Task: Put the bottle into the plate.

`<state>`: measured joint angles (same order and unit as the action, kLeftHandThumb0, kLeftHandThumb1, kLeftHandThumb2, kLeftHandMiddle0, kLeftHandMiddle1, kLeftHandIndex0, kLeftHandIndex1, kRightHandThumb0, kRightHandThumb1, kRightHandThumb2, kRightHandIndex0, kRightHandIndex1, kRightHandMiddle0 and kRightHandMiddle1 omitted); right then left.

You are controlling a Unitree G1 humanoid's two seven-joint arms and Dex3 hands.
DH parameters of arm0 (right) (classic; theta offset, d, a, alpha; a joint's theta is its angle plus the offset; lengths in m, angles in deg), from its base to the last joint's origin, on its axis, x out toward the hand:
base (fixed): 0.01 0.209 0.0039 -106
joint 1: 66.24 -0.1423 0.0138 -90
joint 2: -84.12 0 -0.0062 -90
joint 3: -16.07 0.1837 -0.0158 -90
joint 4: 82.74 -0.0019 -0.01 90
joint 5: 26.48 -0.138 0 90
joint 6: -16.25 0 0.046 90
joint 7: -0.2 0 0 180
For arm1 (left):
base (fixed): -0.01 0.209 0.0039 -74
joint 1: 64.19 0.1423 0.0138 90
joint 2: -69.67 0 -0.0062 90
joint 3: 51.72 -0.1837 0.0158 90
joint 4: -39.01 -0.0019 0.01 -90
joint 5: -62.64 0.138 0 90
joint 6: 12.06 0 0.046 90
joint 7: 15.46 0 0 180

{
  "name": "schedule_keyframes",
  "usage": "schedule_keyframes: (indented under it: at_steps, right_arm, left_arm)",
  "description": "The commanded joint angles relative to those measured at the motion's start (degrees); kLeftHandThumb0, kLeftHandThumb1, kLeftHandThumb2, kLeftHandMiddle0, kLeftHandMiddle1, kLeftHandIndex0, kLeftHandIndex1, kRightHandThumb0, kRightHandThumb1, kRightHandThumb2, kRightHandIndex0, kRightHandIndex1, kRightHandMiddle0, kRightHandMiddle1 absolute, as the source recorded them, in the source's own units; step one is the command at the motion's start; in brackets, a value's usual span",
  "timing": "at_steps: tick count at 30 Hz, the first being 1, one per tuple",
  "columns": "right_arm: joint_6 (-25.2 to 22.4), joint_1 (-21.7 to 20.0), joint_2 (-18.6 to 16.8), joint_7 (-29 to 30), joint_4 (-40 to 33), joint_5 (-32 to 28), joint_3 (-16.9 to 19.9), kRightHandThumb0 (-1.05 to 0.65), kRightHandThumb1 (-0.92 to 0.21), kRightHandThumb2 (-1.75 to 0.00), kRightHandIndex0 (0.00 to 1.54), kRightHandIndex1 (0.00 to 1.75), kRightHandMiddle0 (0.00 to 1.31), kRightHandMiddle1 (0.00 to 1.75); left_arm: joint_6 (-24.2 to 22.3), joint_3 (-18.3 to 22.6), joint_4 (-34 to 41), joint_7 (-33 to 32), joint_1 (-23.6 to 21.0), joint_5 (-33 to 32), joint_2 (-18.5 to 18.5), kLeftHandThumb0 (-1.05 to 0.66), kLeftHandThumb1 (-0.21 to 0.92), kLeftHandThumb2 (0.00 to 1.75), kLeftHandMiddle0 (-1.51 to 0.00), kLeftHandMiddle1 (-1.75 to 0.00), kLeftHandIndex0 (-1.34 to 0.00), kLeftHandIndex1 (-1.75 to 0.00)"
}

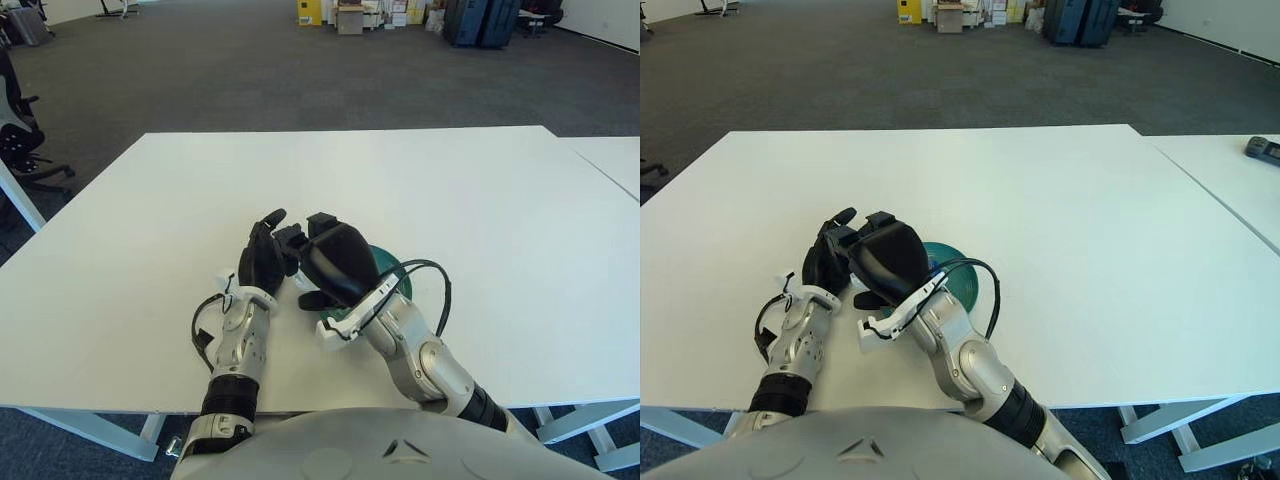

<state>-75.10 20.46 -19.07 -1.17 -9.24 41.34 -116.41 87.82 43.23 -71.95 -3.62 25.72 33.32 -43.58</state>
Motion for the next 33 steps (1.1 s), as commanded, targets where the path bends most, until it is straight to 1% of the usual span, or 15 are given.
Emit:
schedule_keyframes:
  at_steps: [1, 6, 10, 16, 20, 21, 22, 23, 24, 25, 26, 27, 28, 31, 33]
  right_arm:
    - [-0.8, -1.1, -0.4, 3.1, 0.8, 1.9, 0.8, 0.0, -0.03, -1.65, 0.83, 1.74, 0.6, 1.75]
    - [-1.7, -1.3, -0.6, 5.6, 2.2, 3.1, 1.0, 0.0, -0.01, -1.66, 0.85, 1.73, 0.61, 1.75]
    - [-2.3, -1.7, -0.9, 6.8, 3.5, 2.9, 1.3, 0.0, -0.01, -1.67, 0.85, 1.73, 0.61, 1.75]
    - [-2.3, -2.5, -1.0, 9.4, 5.1, 1.8, 2.5, -0.01, 0.06, -1.73, 0.89, 1.74, 0.68, 1.72]
    - [-1.2, -3.3, -0.3, 11.4, 6.5, 0.5, 3.6, -0.01, -0.06, -1.55, 0.81, 1.75, 0.68, 1.55]
    - [-0.3, -4.1, 0.5, 12.0, 7.6, -0.4, 4.6, -0.02, -0.09, -1.51, 0.79, 1.75, 0.67, 1.52]
    - [0.3, -4.8, 1.1, 12.5, 8.4, -1.0, 5.2, -0.1, -0.17, -1.43, 0.74, 1.75, 0.63, 1.57]
    - [0.8, -5.6, 1.7, 12.5, 9.1, -1.3, 5.8, -0.22, -0.3, -1.28, 0.66, 1.75, 0.56, 1.63]
    - [0.9, -6.3, 2.3, 12.2, 9.5, -1.2, 6.1, -0.35, -0.4, -1.18, 0.54, 1.75, 0.48, 1.64]
    - [0.9, -6.7, 2.6, 11.9, 9.7, -1.0, 6.2, -0.56, -0.57, -0.96, 0.36, 1.65, 0.34, 1.6]
    - [0.9, -6.9, 2.7, 11.7, 9.8, -0.8, 6.2, -0.7, -0.69, -0.79, 0.25, 1.48, 0.24, 1.53]
    - [0.8, -7.1, 2.9, 11.3, 9.7, -0.5, 6.0, -0.75, -0.74, -0.73, 0.21, 1.41, 0.21, 1.5]
    - [0.7, -7.2, 3.0, 11.0, 9.6, -0.3, 5.9, -0.87, -0.83, -0.63, 0.11, 1.15, 0.11, 1.38]
    - [0.3, -7.4, 3.5, 9.0, 8.8, 0.2, 5.6, -0.95, -0.88, -0.58, 0.05, 0.89, 0.04, 1.2]
    - [-0.2, -7.1, 3.5, 6.2, 7.4, -0.6, 6.0, -1.0, -0.91, -0.62, 0.02, 0.54, 0.02, 0.93]
  left_arm:
    - [-0.6, -0.3, -0.1, 0.1, 0.8, -0.6, -5.6, -0.63, 0.92, 1.13, -0.23, -0.53, -0.07, -1.16]
    - [0.2, -0.8, -1.3, -0.6, 0.0, 1.4, -4.5, -0.62, 0.92, 1.13, -0.24, -0.54, -0.08, -1.17]
    - [-0.7, 0.4, -4.9, -2.6, -4.1, 2.2, -3.6, -0.61, 0.92, 1.12, -0.26, -0.56, -0.11, -1.19]
    - [-5.4, 2.8, -7.3, -7.3, -8.3, -0.1, -4.7, -0.56, 0.92, 0.98, -0.33, -0.68, -0.32, -1.32]
    - [-6.2, 3.6, -7.4, -8.9, -9.6, -1.7, -6.6, -0.53, 0.92, 0.88, -0.36, -0.84, -0.42, -1.42]
    - [-7.8, -6.1, -0.7, -15.3, -6.9, 17.9, 0.7, -0.52, 0.92, 0.86, -0.36, -0.86, -0.43, -1.43]
    - [-9.0, -13.5, 4.4, -20.1, -4.9, 32.6, 6.4, -0.51, 0.88, 0.91, -0.3, -0.87, -0.35, -1.41]
    - [-18.0, -27.5, 0.4, -35.0, -6.6, 54.2, 11.2, -0.48, 0.8, 1.0, -0.2, -0.9, -0.22, -1.38]
    - [-26.6, -39.0, -12.3, -53.7, -10.7, 67.0, 11.3, -0.52, 0.83, 0.99, -0.17, -0.92, -0.18, -1.36]
    - [-32.2, -45.0, -22.6, -65.7, -14.0, 72.4, 9.8, -0.56, 0.85, 0.93, -0.15, -0.93, -0.14, -1.38]
    - [-35.3, -48.2, -28.7, -72.7, -15.8, 75.3, 8.8, -0.57, 0.87, 0.86, -0.16, -0.9, -0.13, -1.42]
    - [-33.5, -47.4, -28.9, -73.6, -15.5, 75.7, 10.1, -0.58, 0.88, 0.84, -0.17, -0.89, -0.12, -1.44]
    - [-31.8, -46.4, -27.5, -72.9, -14.9, 76.2, 11.6, -0.47, 0.9, 0.68, -0.15, -0.85, -0.16, -1.59]
    - [-28.0, -44.8, -25.8, -70.2, -13.7, 77.0, 15.3, -0.4, 0.91, 0.59, -0.08, -0.69, -0.18, -1.68]
    - [-25.4, -44.2, -26.0, -69.8, -12.8, 77.7, 18.5, -0.6, 0.92, 0.71, -0.03, -0.39, -0.07, -0.97]
